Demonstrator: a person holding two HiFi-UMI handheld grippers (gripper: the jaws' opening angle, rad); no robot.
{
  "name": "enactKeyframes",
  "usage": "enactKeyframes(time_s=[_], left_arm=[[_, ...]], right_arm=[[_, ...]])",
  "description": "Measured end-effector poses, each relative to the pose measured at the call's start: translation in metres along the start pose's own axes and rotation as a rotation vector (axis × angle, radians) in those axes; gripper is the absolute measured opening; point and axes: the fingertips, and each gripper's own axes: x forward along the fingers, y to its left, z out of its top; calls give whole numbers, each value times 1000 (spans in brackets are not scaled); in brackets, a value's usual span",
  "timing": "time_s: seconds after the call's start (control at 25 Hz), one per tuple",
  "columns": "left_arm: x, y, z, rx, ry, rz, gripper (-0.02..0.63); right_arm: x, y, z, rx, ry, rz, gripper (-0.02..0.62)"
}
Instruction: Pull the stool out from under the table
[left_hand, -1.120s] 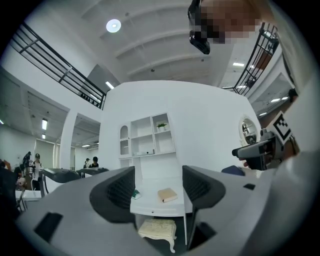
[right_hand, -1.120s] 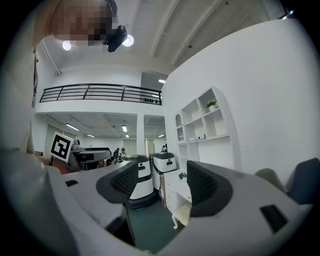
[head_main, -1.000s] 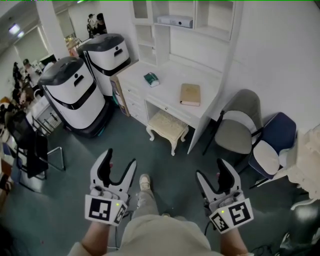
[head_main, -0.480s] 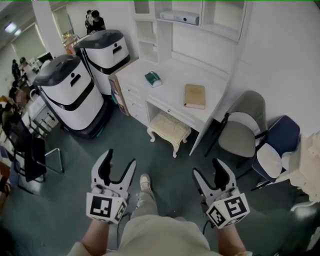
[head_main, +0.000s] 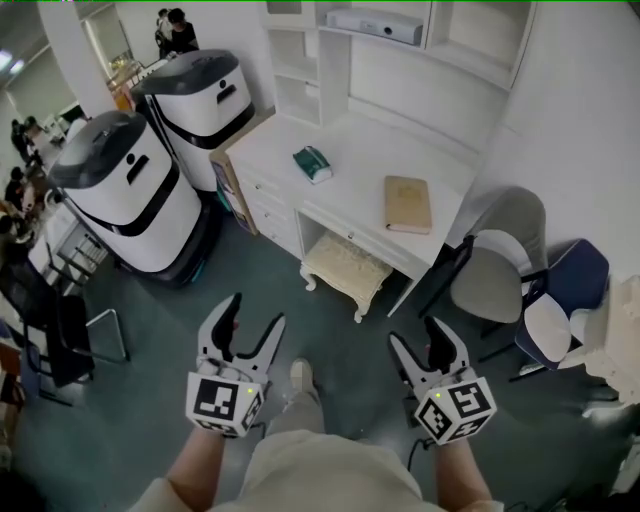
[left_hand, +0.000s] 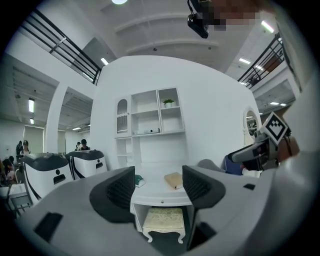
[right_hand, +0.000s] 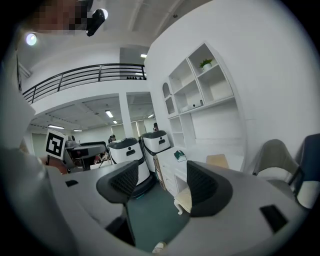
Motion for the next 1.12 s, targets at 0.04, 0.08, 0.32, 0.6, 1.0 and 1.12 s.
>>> enactKeyframes(time_s=[0.04, 0.08, 0.32, 0.6, 1.0, 1.12], left_arm=[[12, 11, -2, -4, 8, -11, 295], [23, 22, -5, -6, 15, -23, 295], [93, 92, -32, -12, 87, -86, 295], [173, 143, -84, -56, 202, -183, 295], [260, 163, -157, -82, 344, -308, 295], [286, 167, -175, -112, 375, -319, 295]], right_arm=[[16, -1, 1, 15, 11, -6, 302], [32, -2, 1, 29, 21, -13, 302], [125, -15, -5, 95, 91, -82, 302], [204, -35, -33, 166, 182, -157, 302], [261, -78, -80, 276, 273, -246, 304], [275, -96, -93, 311, 284, -261, 305]])
